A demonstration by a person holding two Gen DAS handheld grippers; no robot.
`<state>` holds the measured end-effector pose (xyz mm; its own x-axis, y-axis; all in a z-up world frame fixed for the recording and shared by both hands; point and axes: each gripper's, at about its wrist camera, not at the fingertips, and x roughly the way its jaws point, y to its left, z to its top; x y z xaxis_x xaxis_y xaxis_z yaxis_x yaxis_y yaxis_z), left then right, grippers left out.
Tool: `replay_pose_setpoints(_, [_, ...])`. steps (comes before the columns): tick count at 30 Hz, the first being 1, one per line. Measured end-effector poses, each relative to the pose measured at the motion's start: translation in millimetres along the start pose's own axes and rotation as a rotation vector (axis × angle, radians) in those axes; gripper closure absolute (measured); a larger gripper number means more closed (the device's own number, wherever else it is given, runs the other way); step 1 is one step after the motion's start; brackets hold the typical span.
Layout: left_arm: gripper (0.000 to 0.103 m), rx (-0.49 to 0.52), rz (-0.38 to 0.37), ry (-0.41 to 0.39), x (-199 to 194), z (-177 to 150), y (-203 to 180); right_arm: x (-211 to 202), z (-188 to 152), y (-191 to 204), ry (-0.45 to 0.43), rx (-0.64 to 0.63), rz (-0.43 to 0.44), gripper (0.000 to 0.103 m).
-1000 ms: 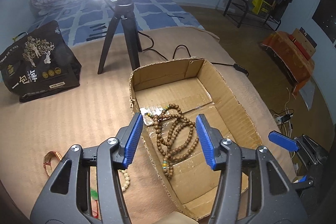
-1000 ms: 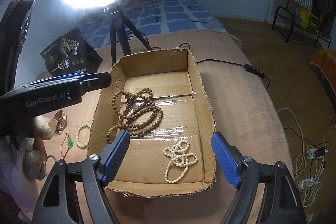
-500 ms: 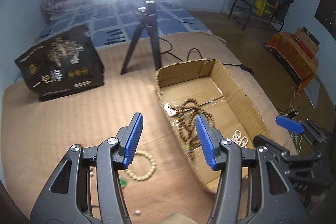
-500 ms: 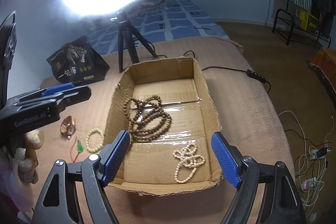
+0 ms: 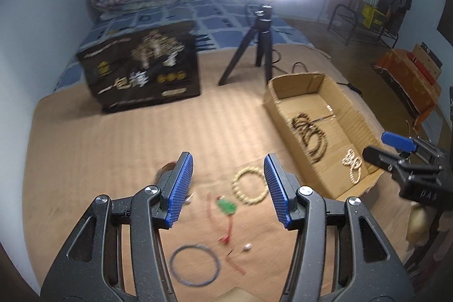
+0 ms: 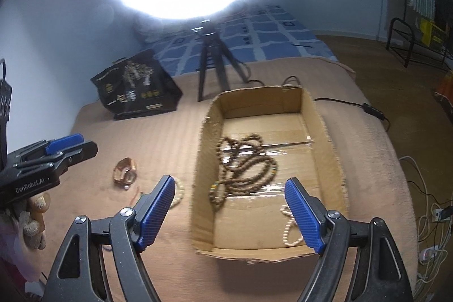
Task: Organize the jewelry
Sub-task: 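Move the left tool to the blue bangle while the right tool approaches the jade pendant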
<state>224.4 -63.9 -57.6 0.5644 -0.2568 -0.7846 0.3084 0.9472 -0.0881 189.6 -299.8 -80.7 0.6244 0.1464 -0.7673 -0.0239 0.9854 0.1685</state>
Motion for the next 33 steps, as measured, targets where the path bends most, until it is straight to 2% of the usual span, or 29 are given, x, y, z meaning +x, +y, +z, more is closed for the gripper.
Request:
replay_pose_setpoints(3, [0.05, -0.019, 0.007, 0.014, -4, -13, 18, 4, -1, 12, 0.007, -0.012, 0.027, 0.022])
replay_pose_setpoints(11, [0.05, -0.081, 0.022, 0.068, -3, -48, 59, 24, -6, 46, 0.063, -0.041, 0.109, 0.037])
replay_pose_setpoints(17, [0.05, -0.122, 0.018, 0.107, 3, -72, 81, 37, -11, 68, 0.089, -0.071, 0.141, 0.044])
replay_pose_setpoints(20, [0.05, -0.13, 0.006, 0.131, 7, -84, 87, 47, -14, 79, 0.11, -0.079, 0.165, 0.05])
replay_pose_setpoints(22, [0.056, -0.129, 0.001, 0.151, 11, -92, 89, 54, -16, 86, 0.127, -0.086, 0.177, 0.053])
replay_pose_setpoints(25, [0.057, -0.132, -0.017, 0.181, 19, -103, 90, 65, -19, 96, 0.156, -0.099, 0.202, 0.058])
replay_pose_setpoints(27, [0.062, -0.124, -0.026, 0.201, 23, -108, 88, 73, -20, 102, 0.179, -0.102, 0.219, 0.06])
replay_pose_setpoints(33, [0.063, -0.114, -0.051, 0.24, 35, -119, 84, 95, -26, 116, 0.243, -0.117, 0.255, 0.065])
